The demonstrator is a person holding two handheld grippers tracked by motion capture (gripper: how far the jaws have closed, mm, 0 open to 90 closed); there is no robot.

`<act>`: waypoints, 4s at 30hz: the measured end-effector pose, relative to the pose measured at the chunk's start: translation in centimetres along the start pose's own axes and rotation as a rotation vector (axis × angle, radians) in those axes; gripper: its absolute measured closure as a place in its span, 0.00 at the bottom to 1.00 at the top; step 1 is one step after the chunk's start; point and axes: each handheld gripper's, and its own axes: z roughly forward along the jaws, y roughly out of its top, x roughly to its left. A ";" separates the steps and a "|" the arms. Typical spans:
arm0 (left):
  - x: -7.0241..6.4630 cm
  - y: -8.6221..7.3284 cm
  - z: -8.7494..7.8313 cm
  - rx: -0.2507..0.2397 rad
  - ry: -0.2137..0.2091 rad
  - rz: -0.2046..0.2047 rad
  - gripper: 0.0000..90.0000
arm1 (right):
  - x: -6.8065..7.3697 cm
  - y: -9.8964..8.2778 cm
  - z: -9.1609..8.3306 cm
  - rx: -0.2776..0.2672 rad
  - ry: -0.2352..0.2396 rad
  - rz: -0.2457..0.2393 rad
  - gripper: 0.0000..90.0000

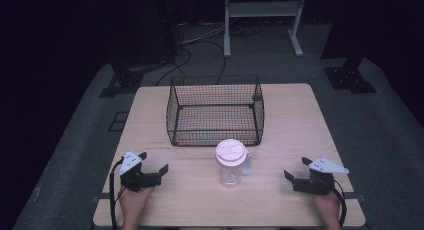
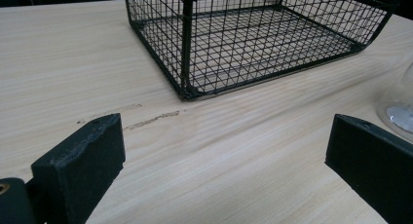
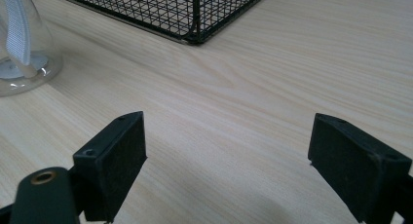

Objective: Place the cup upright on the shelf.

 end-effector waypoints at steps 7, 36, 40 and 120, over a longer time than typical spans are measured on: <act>-0.4 0.2 0.2 -0.015 -0.028 0.002 0.00 | 0.0 0.0 0.0 0.000 0.001 -0.002 0.14; -5.0 5.8 0.7 -0.075 -0.176 0.194 0.00 | 0.2 0.0 0.1 0.009 -0.013 -0.015 0.14; -5.6 6.6 0.3 -0.090 -0.198 0.205 0.00 | 0.1 0.0 0.0 0.008 -0.012 -0.010 0.14; -16.1 13.2 8.6 0.308 -0.532 0.471 0.00 | 0.0 0.0 -0.1 -0.009 0.046 -0.009 0.14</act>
